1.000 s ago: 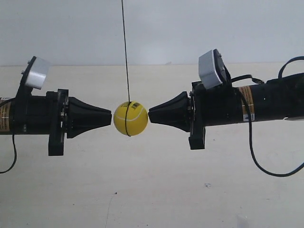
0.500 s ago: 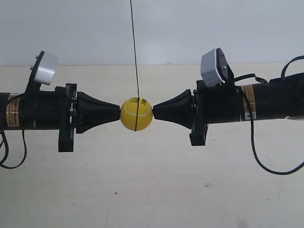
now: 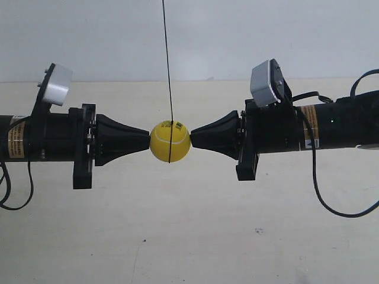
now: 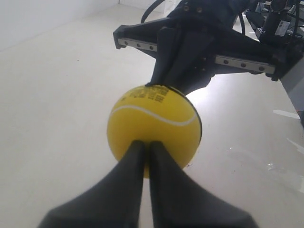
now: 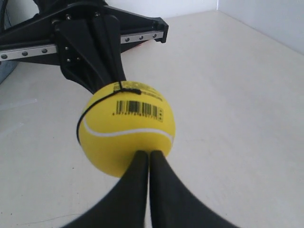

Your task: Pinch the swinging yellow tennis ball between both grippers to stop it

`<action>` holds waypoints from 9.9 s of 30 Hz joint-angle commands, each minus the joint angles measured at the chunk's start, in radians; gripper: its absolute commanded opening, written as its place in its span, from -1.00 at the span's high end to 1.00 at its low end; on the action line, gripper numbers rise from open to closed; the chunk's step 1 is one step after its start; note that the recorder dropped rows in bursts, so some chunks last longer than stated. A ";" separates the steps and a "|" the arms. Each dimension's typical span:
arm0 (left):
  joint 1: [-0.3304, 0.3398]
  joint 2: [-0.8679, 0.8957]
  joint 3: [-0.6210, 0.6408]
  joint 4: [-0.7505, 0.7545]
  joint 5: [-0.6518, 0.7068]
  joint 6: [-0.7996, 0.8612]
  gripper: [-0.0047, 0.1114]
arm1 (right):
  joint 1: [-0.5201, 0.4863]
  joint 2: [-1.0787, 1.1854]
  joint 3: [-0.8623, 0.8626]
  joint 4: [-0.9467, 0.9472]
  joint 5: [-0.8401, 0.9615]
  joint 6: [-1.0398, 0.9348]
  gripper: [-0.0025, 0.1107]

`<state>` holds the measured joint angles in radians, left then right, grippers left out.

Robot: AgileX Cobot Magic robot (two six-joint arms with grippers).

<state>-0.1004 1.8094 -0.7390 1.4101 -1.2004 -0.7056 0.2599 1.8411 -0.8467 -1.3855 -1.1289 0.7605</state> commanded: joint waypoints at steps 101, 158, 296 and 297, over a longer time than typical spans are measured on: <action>0.296 -0.001 -0.004 0.089 -0.021 -0.058 0.84 | -0.170 -0.066 -0.004 -0.063 0.068 0.024 0.96; 0.394 -1.411 0.065 0.334 0.804 -1.049 0.84 | -0.181 -1.327 0.074 0.299 1.337 0.095 0.96; 0.312 -1.809 0.626 0.306 0.923 -1.163 0.84 | -0.061 -1.841 0.847 1.532 1.461 -1.064 0.96; 0.312 -1.809 0.626 0.306 0.923 -1.163 0.84 | -0.063 -1.841 0.847 1.532 1.461 -1.066 0.96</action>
<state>0.2188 0.0015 -0.1157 1.7267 -0.2746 -1.8566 0.2125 0.0055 0.0005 0.1592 0.3097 -0.2834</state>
